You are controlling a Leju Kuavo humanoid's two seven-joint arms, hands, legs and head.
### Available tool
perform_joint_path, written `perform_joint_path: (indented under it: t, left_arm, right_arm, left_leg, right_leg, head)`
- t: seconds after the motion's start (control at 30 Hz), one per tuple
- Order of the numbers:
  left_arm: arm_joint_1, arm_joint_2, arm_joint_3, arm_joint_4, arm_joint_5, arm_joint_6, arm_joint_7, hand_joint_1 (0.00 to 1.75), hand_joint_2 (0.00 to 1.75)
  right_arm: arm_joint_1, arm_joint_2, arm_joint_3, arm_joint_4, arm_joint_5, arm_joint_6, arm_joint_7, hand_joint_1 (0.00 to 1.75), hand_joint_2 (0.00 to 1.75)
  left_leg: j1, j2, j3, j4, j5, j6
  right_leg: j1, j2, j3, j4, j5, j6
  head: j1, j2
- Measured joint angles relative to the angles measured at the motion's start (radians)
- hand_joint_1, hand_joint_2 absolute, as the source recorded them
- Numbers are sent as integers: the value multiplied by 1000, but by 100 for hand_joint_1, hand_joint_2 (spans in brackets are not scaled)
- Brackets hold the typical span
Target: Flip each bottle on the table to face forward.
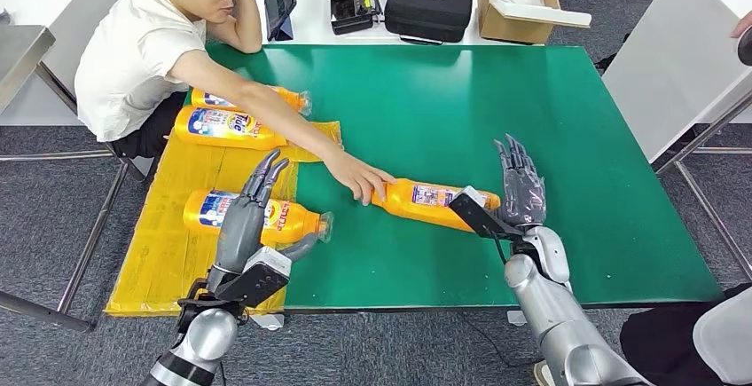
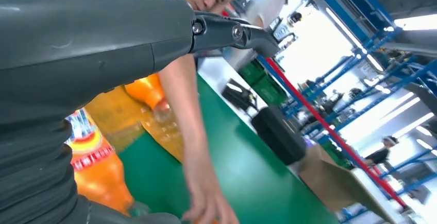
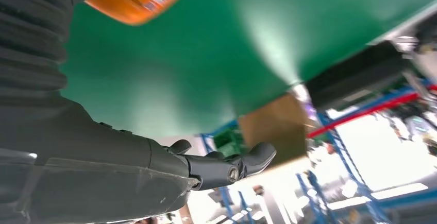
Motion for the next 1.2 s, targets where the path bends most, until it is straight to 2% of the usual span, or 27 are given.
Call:
perform_joint_path:
  t: [0.2, 0.4, 0.8, 1.2]
  left_arm:
    - [21, -15, -8, -51, 58, 25, 9, 0, 175]
    - [7, -27, -24, -52, 93, 19, 2, 0, 175]
    - [-1, -32, -48, -52, 108, 21, -4, 0, 175]
    - [-5, -40, -50, -51, 112, 12, -5, 0, 175]
  right_arm:
    - [-61, -7, -16, 118, -18, 107, 34, 0, 175]
    - [-106, 12, -18, 212, -42, 175, 21, 0, 175]
    - [-99, 44, -5, 257, -15, 139, 6, 0, 175]
    - [-141, 33, 87, 245, 138, 103, 139, 0, 175]
  left_leg:
    - [1, 1, 4, 0, -1, -1]
    - [2, 2, 8, 0, 0, 0]
    - [1, 1, -1, 0, 5, 2]
    - [1, 1, -2, 0, 5, 2]
  right_leg:
    - [1, 0, 2, 0, 0, 0]
    - [1, 0, 5, -1, 0, -1]
    - [1, 0, -1, 0, 5, 0]
    - [0, 0, -2, 0, 5, 0]
  head:
    - [0, 0]
    - [0, 0]
    - [0, 0]
    - [0, 0]
